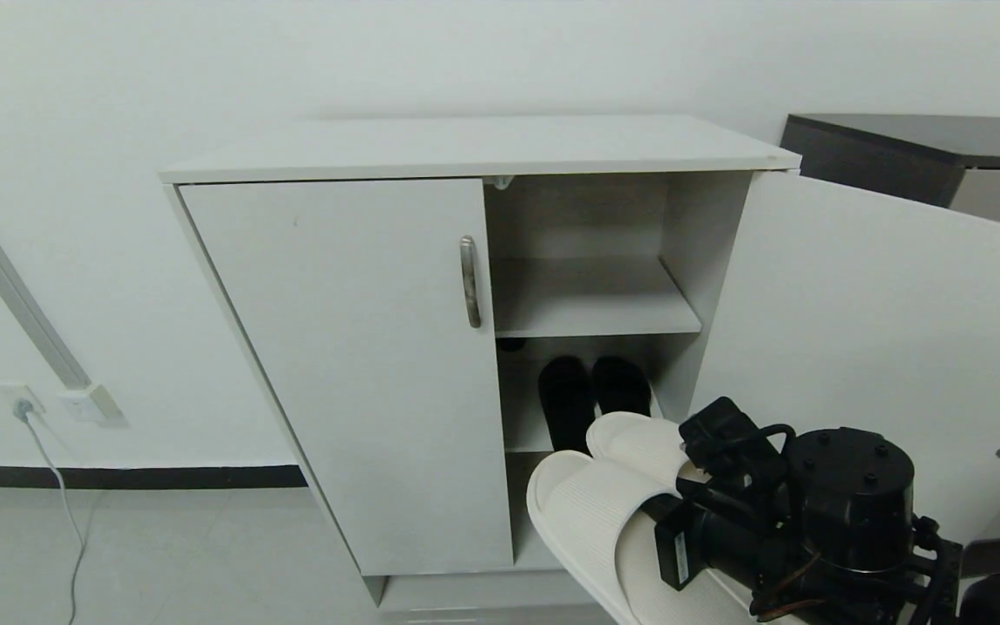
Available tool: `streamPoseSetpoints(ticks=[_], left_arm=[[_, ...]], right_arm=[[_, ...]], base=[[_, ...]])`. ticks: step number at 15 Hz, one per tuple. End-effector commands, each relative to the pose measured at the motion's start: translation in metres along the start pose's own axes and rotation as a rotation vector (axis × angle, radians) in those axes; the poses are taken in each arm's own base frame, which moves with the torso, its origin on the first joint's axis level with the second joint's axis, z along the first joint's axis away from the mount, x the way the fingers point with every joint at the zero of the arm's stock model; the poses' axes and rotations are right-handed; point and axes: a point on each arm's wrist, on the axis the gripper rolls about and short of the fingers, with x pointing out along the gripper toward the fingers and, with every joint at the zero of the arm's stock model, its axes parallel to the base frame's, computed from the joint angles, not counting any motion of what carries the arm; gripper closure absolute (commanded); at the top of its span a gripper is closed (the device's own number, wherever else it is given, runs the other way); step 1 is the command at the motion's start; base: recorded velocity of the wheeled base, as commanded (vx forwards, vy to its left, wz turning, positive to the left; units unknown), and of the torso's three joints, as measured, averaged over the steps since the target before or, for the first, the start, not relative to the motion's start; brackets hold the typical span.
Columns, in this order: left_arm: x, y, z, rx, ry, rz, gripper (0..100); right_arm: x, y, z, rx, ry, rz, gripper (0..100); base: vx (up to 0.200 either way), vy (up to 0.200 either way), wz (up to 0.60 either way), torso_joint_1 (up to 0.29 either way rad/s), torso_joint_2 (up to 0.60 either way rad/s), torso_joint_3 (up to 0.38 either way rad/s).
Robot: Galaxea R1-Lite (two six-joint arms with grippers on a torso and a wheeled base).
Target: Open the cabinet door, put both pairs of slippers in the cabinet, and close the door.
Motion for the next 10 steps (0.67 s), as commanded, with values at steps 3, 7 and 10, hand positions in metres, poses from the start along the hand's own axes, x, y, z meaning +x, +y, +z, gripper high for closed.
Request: streamPoseSetpoints(ticks=[3, 7, 10], left_arm=[[0.0, 0.0, 0.0, -0.001, 0.0, -0.001, 100], [0.0, 0.0, 0.0, -0.001, 0.0, -0.001, 100], [0.0, 0.0001, 0.0, -0.001, 0.0, 0.001, 100]], right_arm=[[-0.0005, -0.0001, -0.0019, -0.005, 0.007, 0.0, 100], [-0.0027, -0.0001, -0.0045, -0.016, 0.016, 0.001, 100], [-0.0018, -0.0002, -0.0074, -0.067, -0.016, 0.001, 100]], base=[[0.0, 0.0, 0.0, -0.012, 0.39, 0.369], [0.0, 0.0, 0.0, 0.003, 0.08, 0.07], [0.0, 0.0, 0.0, 0.0, 0.0, 0.0]])
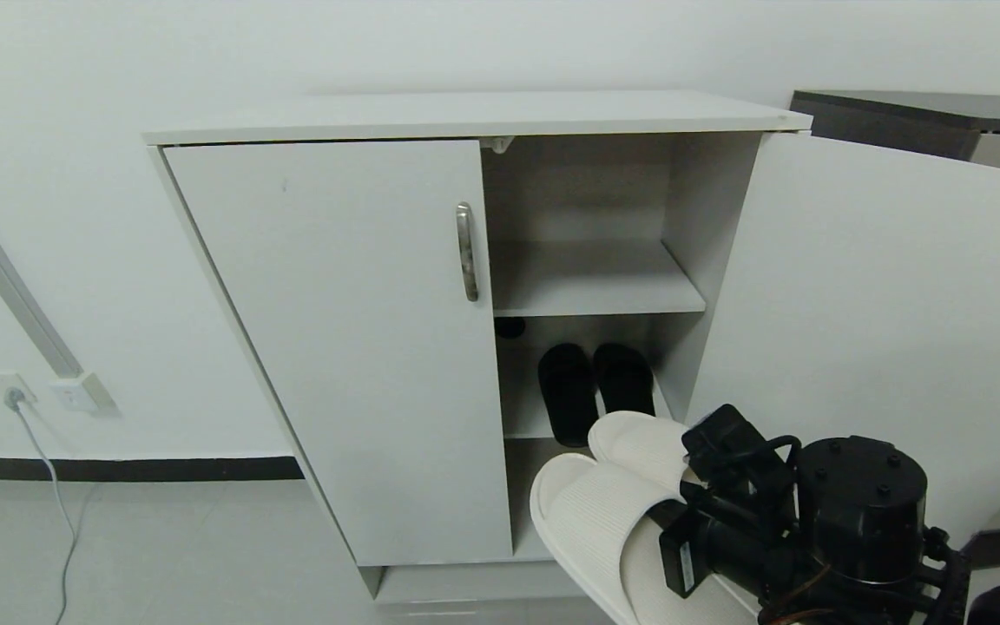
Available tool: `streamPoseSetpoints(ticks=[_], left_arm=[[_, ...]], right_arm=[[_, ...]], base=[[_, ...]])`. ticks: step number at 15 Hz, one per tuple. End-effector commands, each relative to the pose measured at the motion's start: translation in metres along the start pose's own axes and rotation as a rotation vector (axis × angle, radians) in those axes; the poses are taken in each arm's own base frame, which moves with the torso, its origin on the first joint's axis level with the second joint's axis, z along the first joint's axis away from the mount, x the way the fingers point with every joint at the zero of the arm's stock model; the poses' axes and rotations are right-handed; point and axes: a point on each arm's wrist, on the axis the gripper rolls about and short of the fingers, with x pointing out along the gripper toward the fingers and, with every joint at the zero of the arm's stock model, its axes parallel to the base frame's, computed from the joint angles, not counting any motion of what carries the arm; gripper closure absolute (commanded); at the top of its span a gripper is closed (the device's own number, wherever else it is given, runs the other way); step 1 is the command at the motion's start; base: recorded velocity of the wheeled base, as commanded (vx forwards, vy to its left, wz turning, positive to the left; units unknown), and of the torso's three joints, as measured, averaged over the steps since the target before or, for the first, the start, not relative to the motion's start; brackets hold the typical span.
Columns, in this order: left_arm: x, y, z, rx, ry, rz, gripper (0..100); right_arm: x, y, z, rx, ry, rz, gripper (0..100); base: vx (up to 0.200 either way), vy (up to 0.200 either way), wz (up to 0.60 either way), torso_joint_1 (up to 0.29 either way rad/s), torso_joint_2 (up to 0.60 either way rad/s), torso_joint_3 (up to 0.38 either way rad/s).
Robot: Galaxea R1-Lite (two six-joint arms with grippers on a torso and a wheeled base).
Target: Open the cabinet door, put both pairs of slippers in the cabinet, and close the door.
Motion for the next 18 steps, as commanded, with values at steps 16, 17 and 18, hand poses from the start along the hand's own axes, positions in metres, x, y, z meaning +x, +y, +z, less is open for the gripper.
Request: streamPoseSetpoints(ticks=[16, 17, 18], left_arm=[[0.0, 0.0, 0.0, 0.004, 0.001, -0.002, 100], [0.0, 0.0, 0.0, 0.002, 0.0, -0.001, 100], [0.0, 0.0, 0.0, 0.002, 0.0, -0.002, 100]], right_arm=[[0.032, 0.033, 0.149, 0.183, 0.049, -0.529, 100], [0.035, 0.033, 0.153, 0.194, 0.003, -0.526, 100], [0.039, 0.033, 0.152, 0.185, -0.024, -0.527, 100]], base=[[0.0, 0.0, 0.0, 0.0, 0.0, 0.0], [0.0, 0.0, 0.0, 0.0, 0.0, 0.0], [0.0, 0.0, 0.0, 0.0, 0.0, 0.0]])
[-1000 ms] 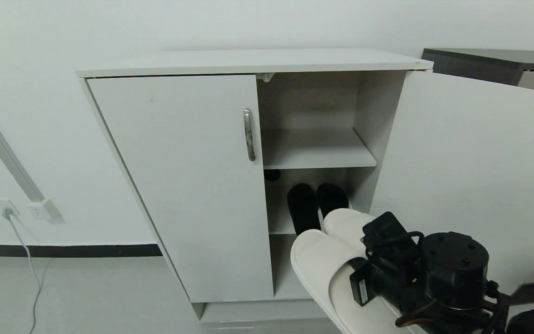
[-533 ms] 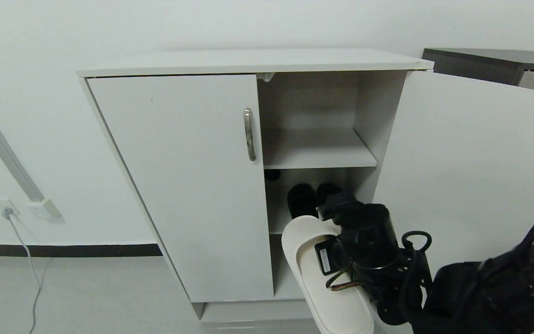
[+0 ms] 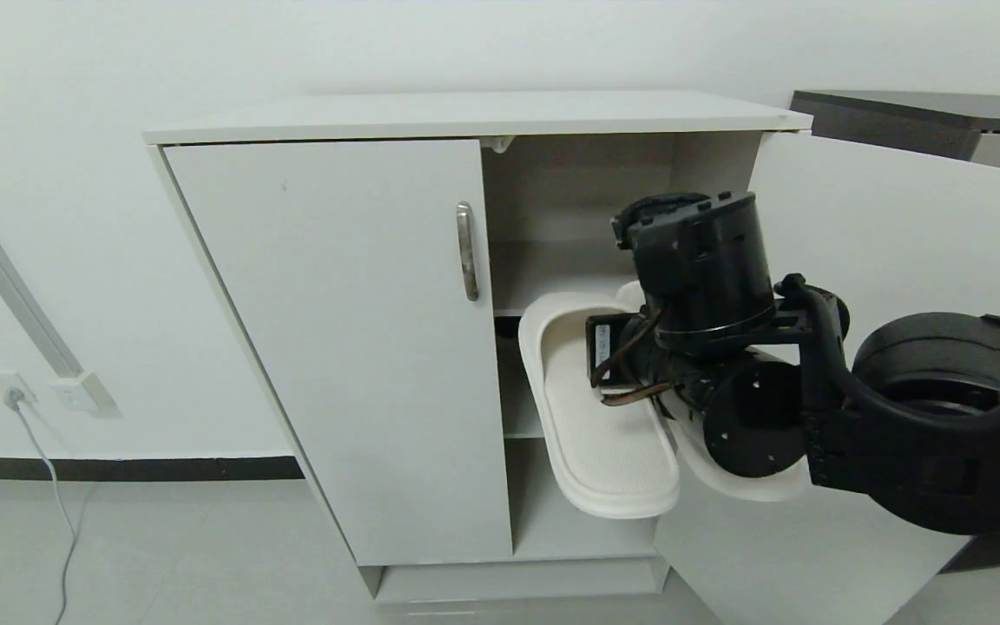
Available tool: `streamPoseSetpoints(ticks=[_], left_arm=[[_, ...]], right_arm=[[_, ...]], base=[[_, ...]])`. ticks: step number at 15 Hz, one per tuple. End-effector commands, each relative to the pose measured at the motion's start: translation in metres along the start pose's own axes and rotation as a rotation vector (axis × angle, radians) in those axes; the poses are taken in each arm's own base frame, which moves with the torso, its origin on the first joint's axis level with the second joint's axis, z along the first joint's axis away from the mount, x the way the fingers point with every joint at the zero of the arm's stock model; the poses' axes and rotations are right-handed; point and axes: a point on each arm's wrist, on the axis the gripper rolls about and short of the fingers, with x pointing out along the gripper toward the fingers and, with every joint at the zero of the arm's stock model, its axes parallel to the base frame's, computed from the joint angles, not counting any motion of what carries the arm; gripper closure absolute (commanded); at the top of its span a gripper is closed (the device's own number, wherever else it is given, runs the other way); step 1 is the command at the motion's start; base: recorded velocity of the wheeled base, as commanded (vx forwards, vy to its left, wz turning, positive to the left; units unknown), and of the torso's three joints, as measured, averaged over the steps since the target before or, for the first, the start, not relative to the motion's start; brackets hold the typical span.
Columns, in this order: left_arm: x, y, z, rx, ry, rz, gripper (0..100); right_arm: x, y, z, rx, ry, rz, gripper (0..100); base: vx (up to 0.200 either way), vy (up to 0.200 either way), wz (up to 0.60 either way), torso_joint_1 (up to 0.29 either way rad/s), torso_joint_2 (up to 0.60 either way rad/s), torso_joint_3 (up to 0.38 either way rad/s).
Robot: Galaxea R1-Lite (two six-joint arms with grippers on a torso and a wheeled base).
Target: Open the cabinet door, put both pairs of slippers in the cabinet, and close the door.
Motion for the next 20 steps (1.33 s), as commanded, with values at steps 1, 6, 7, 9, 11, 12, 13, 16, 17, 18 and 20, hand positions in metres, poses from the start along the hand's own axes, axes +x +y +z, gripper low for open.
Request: streamPoseSetpoints(ticks=[1, 6, 7, 9, 11, 12, 13, 16, 17, 18, 20], left_arm=[[0.0, 0.0, 0.0, -0.002, 0.0, 0.001, 100], [0.0, 0.0, 0.0, -0.001, 0.0, 0.001, 100], [0.0, 0.0, 0.0, -0.001, 0.0, 0.001, 100], [0.0, 0.0, 0.0, 0.002, 0.0, -0.001, 100], [0.0, 0.0, 0.0, 0.002, 0.0, -0.001, 100], [0.0, 0.0, 0.0, 0.002, 0.0, 0.001, 100], [0.0, 0.0, 0.0, 0.004, 0.0, -0.001, 100], [0.0, 0.0, 0.0, 0.005, 0.001, -0.002, 100], [0.0, 0.0, 0.0, 0.005, 0.0, -0.001, 100], [0.0, 0.0, 0.0, 0.005, 0.0, -0.002, 100], [0.0, 0.0, 0.0, 0.005, 0.001, -0.002, 100]], right_arm=[[0.002, 0.0, 0.001, -0.007, -0.025, -0.004, 100], [0.009, -0.003, -0.015, -0.025, 0.008, -0.026, 100], [0.01, -0.003, -0.017, -0.029, 0.011, -0.031, 100], [0.011, -0.003, -0.02, -0.036, 0.016, -0.037, 100], [0.011, -0.002, -0.021, -0.037, 0.017, -0.039, 100], [0.012, -0.003, -0.021, -0.038, 0.018, -0.041, 100], [0.012, -0.003, -0.021, -0.039, 0.019, -0.041, 100], [0.014, -0.003, -0.022, -0.039, 0.02, -0.046, 100], [0.014, -0.003, -0.02, -0.035, 0.016, -0.045, 100], [0.014, -0.003, -0.02, -0.034, 0.015, -0.045, 100], [0.014, -0.003, -0.02, -0.035, 0.014, -0.044, 100]], base=[[0.0, 0.0, 0.0, 0.0, 0.0, 0.0], [0.0, 0.0, 0.0, 0.0, 0.0, 0.0], [0.0, 0.0, 0.0, 0.0, 0.0, 0.0], [0.0, 0.0, 0.0, 0.0, 0.0, 0.0], [0.0, 0.0, 0.0, 0.0, 0.0, 0.0], [0.0, 0.0, 0.0, 0.0, 0.0, 0.0], [0.0, 0.0, 0.0, 0.0, 0.0, 0.0], [0.067, 0.0, 0.0, 0.002, 0.0, 0.002], [0.2, 0.0, 0.0, 0.002, 0.01, -0.002], [0.2, 0.0, 0.0, -0.002, 0.0, 0.002], [0.2, 0.0, 0.0, 0.002, 0.0, 0.005]])
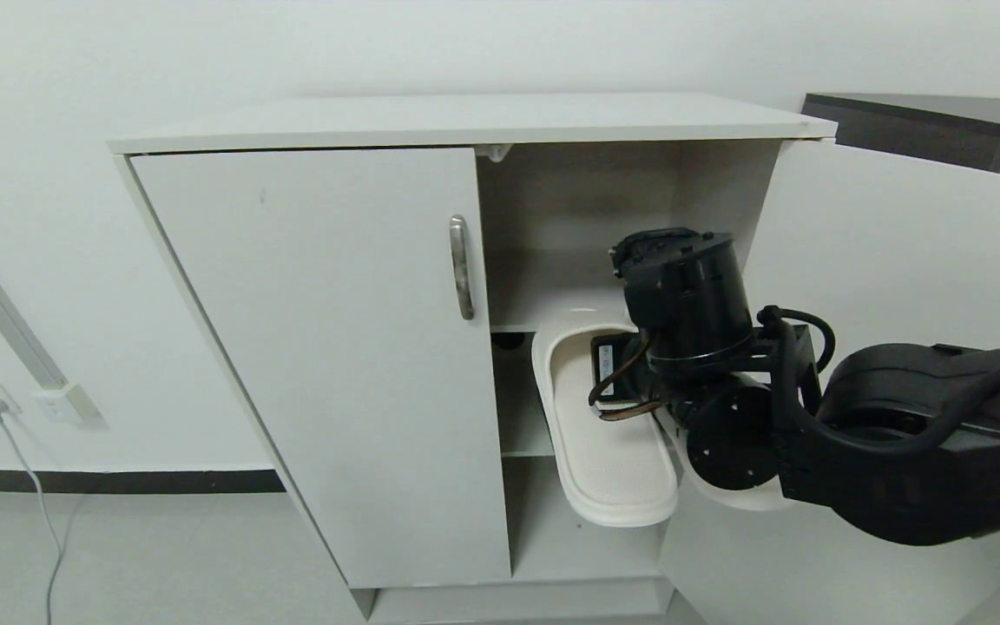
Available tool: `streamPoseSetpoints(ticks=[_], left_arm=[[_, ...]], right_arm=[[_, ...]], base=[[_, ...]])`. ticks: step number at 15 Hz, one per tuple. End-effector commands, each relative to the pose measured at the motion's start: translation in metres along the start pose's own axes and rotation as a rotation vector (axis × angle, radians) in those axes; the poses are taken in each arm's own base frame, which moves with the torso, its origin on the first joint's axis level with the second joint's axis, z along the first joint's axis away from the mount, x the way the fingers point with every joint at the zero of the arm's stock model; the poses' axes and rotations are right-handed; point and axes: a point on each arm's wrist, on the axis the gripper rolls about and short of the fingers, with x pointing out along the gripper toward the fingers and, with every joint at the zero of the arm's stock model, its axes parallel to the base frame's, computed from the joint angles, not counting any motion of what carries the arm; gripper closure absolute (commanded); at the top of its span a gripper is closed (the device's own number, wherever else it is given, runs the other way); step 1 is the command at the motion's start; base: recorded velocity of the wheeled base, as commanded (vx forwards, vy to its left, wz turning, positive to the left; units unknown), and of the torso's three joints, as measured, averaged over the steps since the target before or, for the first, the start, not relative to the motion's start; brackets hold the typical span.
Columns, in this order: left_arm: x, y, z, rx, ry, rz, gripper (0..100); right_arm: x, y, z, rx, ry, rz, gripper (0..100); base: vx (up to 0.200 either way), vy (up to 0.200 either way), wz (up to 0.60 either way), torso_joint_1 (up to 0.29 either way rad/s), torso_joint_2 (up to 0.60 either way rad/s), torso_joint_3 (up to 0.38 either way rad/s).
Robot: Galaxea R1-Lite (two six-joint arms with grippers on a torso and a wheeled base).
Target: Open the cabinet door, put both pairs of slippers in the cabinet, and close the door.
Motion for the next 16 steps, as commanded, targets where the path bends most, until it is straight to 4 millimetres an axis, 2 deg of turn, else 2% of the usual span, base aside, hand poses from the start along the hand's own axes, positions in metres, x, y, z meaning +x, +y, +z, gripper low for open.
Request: streamPoseSetpoints(ticks=[1, 7, 13, 16], left_arm=[[0.0, 0.0, 0.0, 0.0, 0.001, 0.002, 100], [0.0, 0.0, 0.0, 0.0, -0.001, 0.002, 100], [0.0, 0.0, 0.0, -0.003, -0.001, 0.002, 100], [0.0, 0.0, 0.0, -0.003, -0.001, 0.0, 100]], right_arm=[[0.0, 0.001, 0.001, 0.001, -0.002, 0.003, 100], [0.007, 0.005, -0.007, -0.013, 0.013, -0.003, 100], [0.03, 0.018, -0.003, 0.004, -0.005, -0.021, 100], [0.059, 0.019, -0.005, 0.002, 0.0, -0.059, 100]], base=[[0.2, 0.0, 0.0, 0.007, 0.01, -0.002], [0.2, 0.0, 0.0, 0.003, 0.0, 0.002], [0.0, 0.0, 0.0, 0.0, 0.0, 0.0], [0.0, 0.0, 0.0, 0.0, 0.0, 0.0]])
